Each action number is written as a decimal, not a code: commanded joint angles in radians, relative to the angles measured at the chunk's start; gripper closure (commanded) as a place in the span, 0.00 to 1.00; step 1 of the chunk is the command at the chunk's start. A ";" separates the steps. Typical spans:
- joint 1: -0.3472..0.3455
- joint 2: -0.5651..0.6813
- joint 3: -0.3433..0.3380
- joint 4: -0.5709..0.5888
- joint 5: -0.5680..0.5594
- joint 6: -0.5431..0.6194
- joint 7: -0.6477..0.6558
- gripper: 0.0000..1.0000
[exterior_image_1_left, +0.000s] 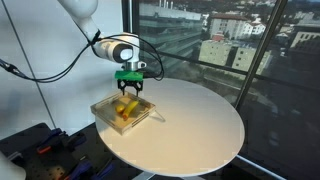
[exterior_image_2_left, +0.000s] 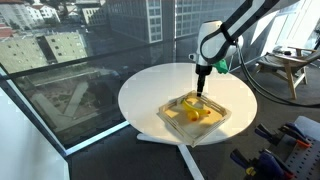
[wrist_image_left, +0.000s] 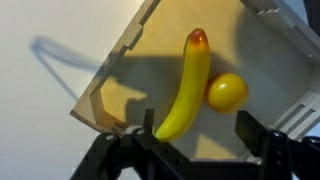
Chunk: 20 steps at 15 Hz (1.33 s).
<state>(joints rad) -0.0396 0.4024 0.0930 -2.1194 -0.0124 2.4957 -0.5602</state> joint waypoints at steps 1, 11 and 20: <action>-0.014 -0.005 0.010 0.000 -0.012 0.010 0.000 0.00; -0.002 -0.039 -0.002 -0.002 -0.014 -0.016 0.082 0.00; 0.035 -0.083 -0.019 -0.006 -0.027 -0.037 0.261 0.00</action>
<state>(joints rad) -0.0276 0.3581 0.0903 -2.1183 -0.0124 2.4897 -0.3753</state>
